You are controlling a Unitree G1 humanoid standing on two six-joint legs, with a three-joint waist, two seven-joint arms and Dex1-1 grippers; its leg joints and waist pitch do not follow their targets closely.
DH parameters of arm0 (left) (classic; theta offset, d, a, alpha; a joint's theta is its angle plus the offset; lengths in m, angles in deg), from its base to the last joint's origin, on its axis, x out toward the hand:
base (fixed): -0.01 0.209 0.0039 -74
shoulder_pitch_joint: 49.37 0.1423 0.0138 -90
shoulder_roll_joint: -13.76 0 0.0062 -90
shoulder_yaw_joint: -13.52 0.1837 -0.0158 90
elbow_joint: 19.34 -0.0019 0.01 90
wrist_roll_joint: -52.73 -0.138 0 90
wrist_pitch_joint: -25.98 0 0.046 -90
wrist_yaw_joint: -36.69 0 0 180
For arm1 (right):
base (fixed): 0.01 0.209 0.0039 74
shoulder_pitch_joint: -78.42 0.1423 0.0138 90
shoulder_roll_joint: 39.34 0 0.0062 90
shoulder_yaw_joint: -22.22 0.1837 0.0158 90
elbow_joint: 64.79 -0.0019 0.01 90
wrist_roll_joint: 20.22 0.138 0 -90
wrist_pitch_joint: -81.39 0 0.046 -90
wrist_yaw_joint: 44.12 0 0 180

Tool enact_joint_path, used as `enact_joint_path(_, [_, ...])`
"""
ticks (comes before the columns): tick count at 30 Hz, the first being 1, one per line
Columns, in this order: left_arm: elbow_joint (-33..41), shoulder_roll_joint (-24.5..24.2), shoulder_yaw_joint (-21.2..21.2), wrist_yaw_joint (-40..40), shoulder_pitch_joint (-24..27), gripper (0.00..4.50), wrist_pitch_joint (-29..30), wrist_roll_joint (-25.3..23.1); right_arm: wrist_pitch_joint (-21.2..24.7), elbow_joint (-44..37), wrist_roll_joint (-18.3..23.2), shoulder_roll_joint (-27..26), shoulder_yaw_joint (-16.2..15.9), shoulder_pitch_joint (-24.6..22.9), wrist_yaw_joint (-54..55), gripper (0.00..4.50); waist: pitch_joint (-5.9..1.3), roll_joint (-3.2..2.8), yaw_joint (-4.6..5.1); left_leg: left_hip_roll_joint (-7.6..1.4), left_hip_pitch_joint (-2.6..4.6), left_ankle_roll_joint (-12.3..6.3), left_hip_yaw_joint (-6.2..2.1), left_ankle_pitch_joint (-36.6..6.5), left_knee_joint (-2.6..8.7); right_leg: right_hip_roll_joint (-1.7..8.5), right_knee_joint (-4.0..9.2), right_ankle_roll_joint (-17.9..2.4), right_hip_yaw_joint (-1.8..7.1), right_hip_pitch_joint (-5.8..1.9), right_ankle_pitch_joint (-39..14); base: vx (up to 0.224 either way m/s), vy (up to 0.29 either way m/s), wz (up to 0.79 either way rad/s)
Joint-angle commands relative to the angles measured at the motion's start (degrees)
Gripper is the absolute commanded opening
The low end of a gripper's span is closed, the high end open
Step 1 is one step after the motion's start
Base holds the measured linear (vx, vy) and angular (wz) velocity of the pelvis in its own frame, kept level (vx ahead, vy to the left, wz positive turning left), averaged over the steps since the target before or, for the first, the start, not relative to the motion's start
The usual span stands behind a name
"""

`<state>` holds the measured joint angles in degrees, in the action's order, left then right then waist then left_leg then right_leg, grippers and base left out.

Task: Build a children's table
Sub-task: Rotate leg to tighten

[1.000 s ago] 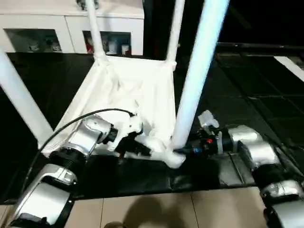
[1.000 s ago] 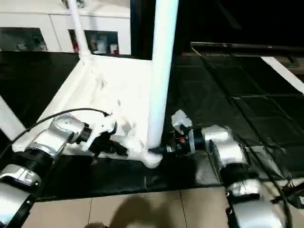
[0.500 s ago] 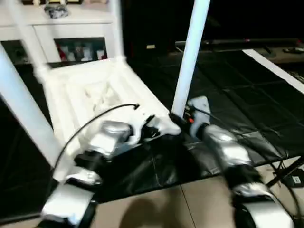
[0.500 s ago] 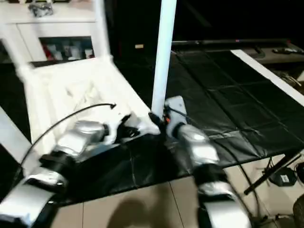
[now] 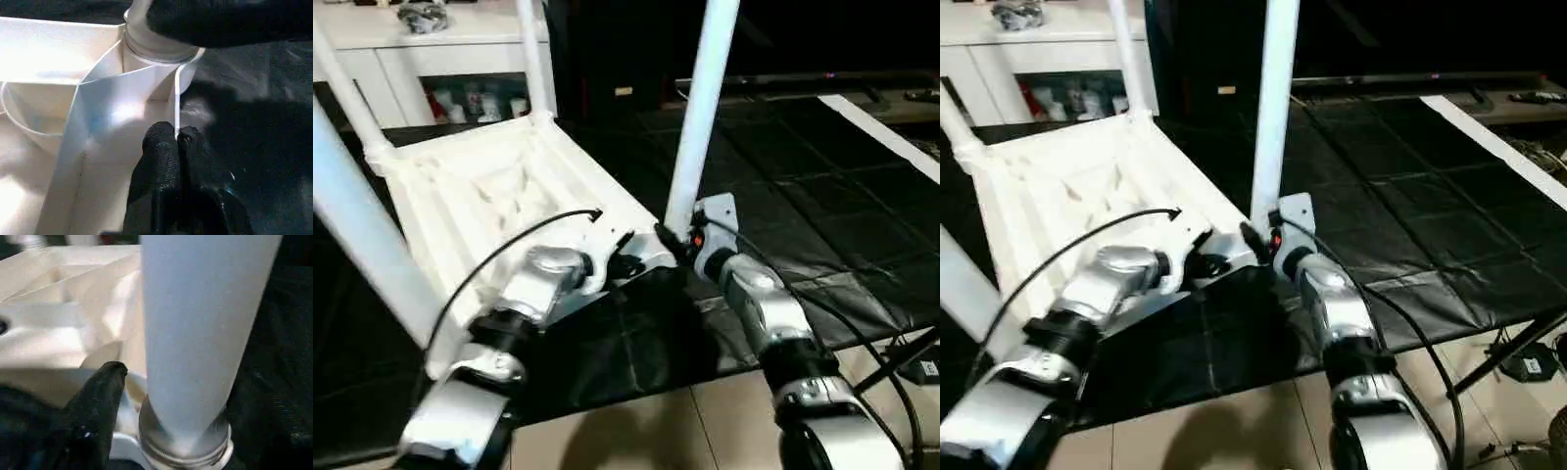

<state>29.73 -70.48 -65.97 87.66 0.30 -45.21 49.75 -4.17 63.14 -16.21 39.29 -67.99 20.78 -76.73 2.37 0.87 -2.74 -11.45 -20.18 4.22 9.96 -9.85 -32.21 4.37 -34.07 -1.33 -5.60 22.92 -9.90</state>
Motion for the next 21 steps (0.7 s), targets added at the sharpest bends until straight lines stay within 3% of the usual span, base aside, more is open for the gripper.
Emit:
enact_joint_path(1, [1.6,0.3,2.2,3.5,0.1,0.00,-2.0,1.3,1.3,-1.3,1.1,-1.4,-6.2,-1.3,-9.2,3.59,-3.30,-0.16,-0.59,-1.56,-0.26,-3.61,-0.35,-12.0,3.05,4.13,4.62,-10.5,3.17,-3.38,-13.9,0.000,0.000,0.00])
enact_joint_path(5, [2.1,-4.0,4.0,11.2,0.7,0.00,-5.3,0.7,1.3,-3.1,3.1,3.8,-4.9,-2.3,-18.4,4.04,-3.17,-0.10,-0.76,-1.77,-0.10,-3.92,-0.34,-12.9,3.14,4.15,4.70,-11.0,3.14,-3.28,-14.9,0.000,0.000,0.00])
enact_joint_path(8, [2.0,-4.6,4.3,12.5,0.6,0.00,-6.3,0.5,1.2,-3.1,3.3,4.7,-4.7,-2.3,-19.8,4.04,-3.12,-0.27,-1.11,-1.97,0.06,-3.48,-0.33,-12.9,3.17,4.11,4.45,-11.6,3.21,-3.06,-13.9,0.000,0.000,0.00])
enact_joint_path(10, [2.0,-4.6,4.3,12.5,0.6,0.00,-6.3,0.5,1.2,-3.1,3.3,4.7,-4.7,-2.3,-19.8,4.04,-3.15,-0.34,-1.58,-2.11,0.55,-2.65,-0.22,-13.5,3.18,4.18,4.44,-12.2,3.31,-2.77,-13.9,0.000,0.000,0.00])
enact_joint_path(14, [2.0,-4.8,4.4,12.9,0.7,0.00,-6.5,0.5,1.1,-3.0,3.3,5.0,-4.7,-2.3,-20.2,4.04,-3.28,-0.25,-2.15,-2.07,0.30,-2.28,-0.22,-12.4,3.20,4.23,4.08,-12.2,3.39,-3.06,-11.9,0.000,0.000,0.00])
enact_joint_path(17, [2.2,-10.5,8.0,29.0,0.3,0.00,-11.5,1.2,-3.4,-1.5,5.2,13.1,-6.5,-1.2,-38.6,4.04,-3.38,0.27,-2.75,-1.90,0.03,-3.98,-0.02,-11.3,2.85,4.13,4.08,-11.7,3.22,-3.43,-11.7,0.000,0.000,0.00])
enact_joint_path(19, [2.2,-11.5,9.1,32.3,0.1,0.00,-12.4,1.0,-3.4,-0.4,5.6,14.3,-7.0,-0.4,-42.3,4.04,-3.42,0.00,-3.08,-2.19,-0.06,-5.19,0.11,-9.5,2.66,4.07,3.46,-12.9,3.29,-3.26,-8.1,0.000,0.000,0.00])
enact_joint_path(21, [2.2,-11.6,9.3,32.7,0.1,0.00,-12.6,1.0,-3.3,-0.1,5.6,14.5,-7.1,-0.2,-43.1,4.04,-3.39,0.07,-3.36,-2.29,0.02,-4.96,0.06,-9.4,2.69,4.16,3.31,-13.5,3.20,-3.19,-7.8,0.000,0.000,0.00])
